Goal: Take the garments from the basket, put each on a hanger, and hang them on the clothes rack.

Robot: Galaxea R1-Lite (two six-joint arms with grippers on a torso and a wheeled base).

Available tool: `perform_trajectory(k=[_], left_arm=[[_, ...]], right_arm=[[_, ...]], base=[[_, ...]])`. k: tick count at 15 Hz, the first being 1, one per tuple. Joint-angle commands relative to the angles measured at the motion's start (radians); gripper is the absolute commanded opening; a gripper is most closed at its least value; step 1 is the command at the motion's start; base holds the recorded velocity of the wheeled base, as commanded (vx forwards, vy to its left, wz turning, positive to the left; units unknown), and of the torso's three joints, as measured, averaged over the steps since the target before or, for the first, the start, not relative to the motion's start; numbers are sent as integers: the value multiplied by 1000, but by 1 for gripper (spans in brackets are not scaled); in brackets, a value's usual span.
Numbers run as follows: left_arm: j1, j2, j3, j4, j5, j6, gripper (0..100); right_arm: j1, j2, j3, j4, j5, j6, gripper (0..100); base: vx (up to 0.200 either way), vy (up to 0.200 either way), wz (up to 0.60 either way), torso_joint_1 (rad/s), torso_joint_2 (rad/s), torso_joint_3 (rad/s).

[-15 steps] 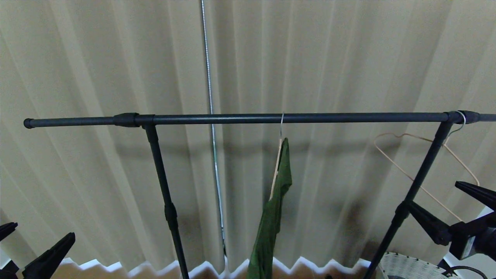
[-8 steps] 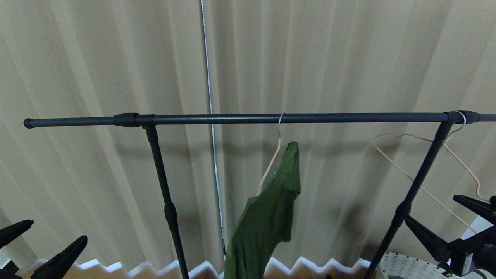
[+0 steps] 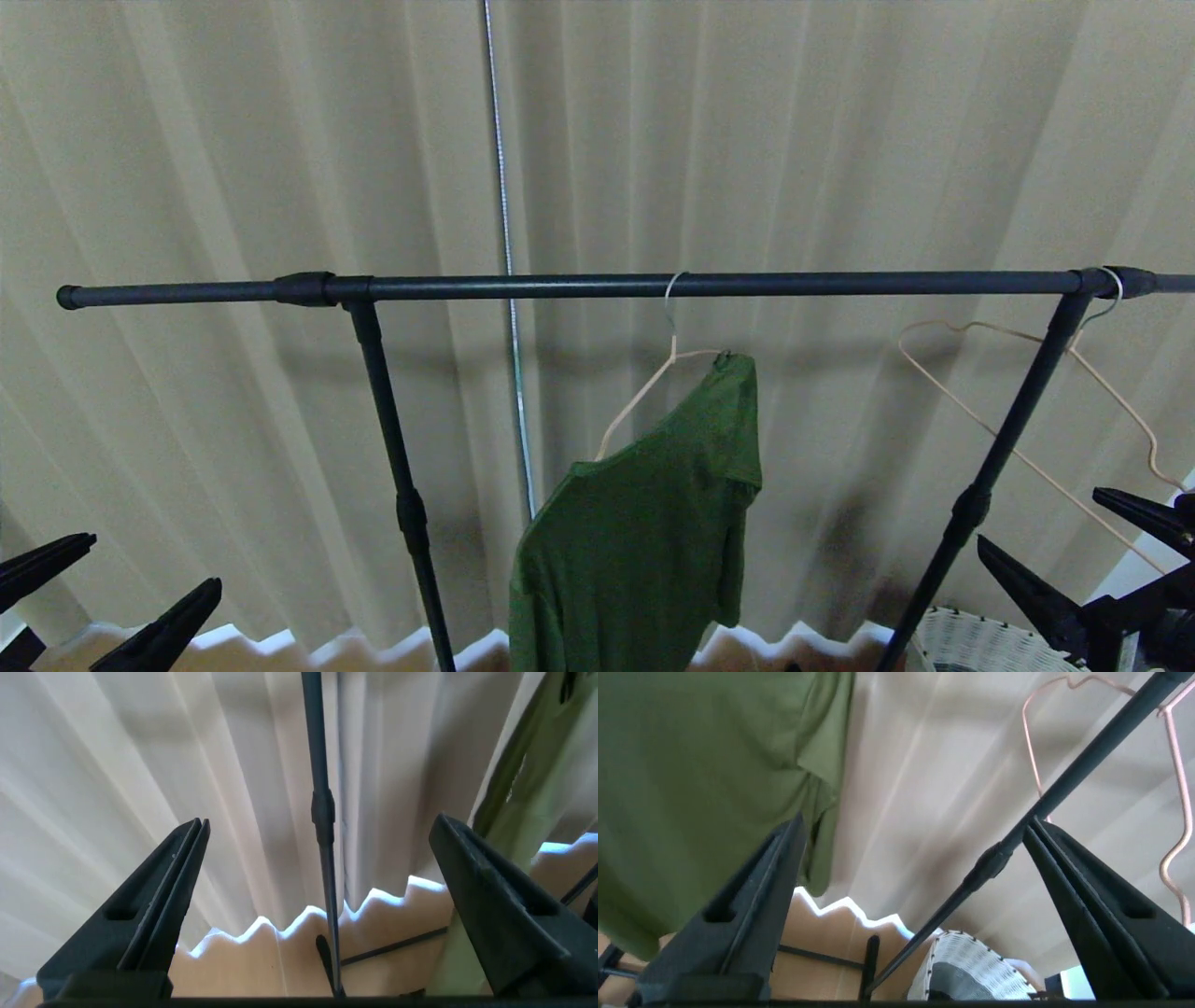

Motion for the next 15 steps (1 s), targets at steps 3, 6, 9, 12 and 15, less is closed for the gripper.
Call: perform_trajectory(k=[3,6,9,12,15], left_arm=[[2,1,4,0,0,0,100],[0,-13,9,0,0,1,100],[0,-24,9,0,0,3,100],[0,-24,9,0,0,3,100],[0,-28,9,1,0,3,100]], right_arm=[[0,5,7,-1,0,0,100],[0,2,8,-1,0,0,100],[0,2,13,-1,0,0,100],[0,1,13,-1,0,0,100],[0,2,13,-1,0,0,100]], base=[[0,0,0,0,0,0],[0,0,0,0,0,0],[0,0,0,-91,208,116],[0,0,0,-191,478,266],[0,0,0,-212,507,292]])
